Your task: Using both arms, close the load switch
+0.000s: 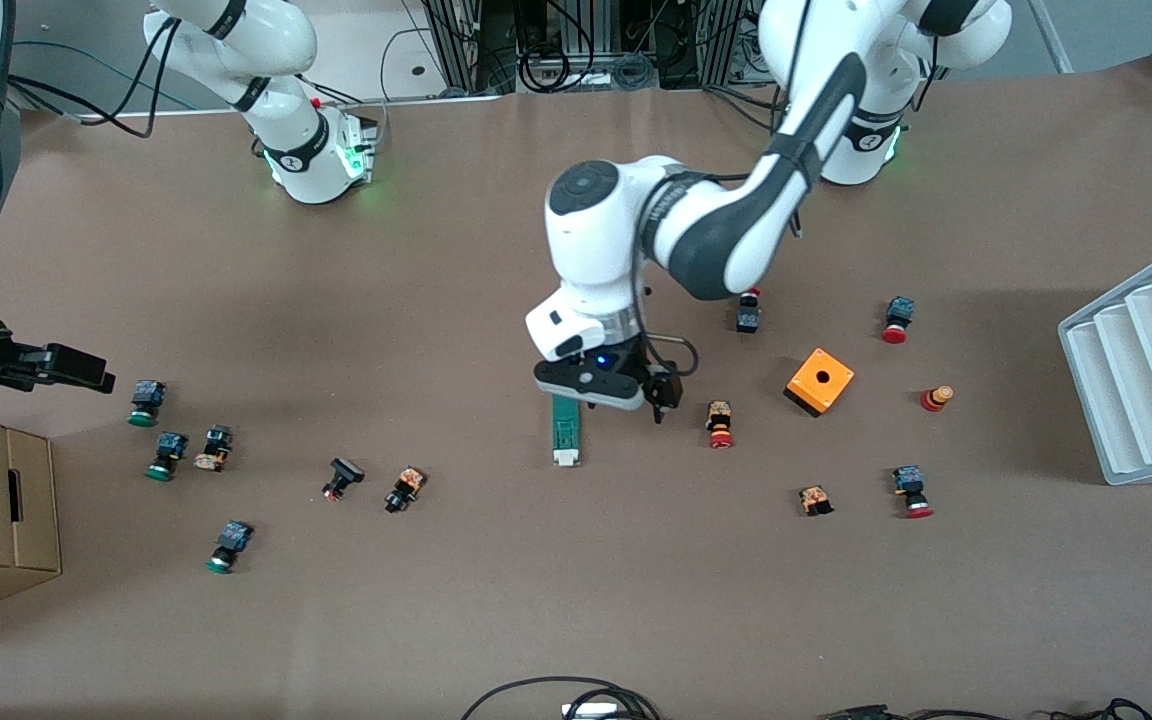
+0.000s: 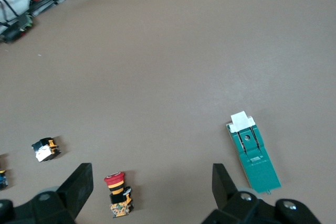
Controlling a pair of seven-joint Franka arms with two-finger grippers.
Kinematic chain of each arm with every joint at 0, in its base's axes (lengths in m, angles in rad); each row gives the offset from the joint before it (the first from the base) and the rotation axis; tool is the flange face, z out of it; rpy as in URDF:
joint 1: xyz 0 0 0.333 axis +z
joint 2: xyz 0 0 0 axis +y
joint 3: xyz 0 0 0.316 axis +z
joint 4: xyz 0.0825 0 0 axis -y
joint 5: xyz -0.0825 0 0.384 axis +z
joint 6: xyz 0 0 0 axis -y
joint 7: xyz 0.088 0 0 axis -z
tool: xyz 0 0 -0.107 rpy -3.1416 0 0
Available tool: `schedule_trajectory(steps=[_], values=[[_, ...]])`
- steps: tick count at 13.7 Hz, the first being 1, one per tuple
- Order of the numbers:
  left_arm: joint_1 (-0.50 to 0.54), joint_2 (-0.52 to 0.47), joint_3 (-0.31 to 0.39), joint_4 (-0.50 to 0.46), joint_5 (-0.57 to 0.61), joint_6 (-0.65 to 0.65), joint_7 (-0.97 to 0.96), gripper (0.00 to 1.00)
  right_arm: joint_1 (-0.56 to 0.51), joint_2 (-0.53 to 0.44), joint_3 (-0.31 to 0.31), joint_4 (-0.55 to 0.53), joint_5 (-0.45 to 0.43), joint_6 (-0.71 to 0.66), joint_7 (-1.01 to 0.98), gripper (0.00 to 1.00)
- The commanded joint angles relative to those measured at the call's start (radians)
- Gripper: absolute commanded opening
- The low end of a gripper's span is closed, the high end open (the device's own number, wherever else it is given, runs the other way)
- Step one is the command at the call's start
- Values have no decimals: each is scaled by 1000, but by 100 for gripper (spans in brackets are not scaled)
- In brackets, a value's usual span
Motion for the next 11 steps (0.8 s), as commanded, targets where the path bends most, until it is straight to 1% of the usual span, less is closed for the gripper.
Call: schedule_trajectory(steps=[1,3,6,11], values=[[73,-50,-9,-7,-121,-7,179,100,2,-13,3,-12,20,-12,6,100],[133,-80,-9,-8,-225,-31,308,100,-5,-13,5,-10,31,-12,5,100],[222,-123,-7,-7,-342,-123,426,100,-8,-13,3,-10,31,-11,3,100],[343,-217,-3,-5,-354,-354,585,100,-7,-6,3,-10,32,-6,3,100]])
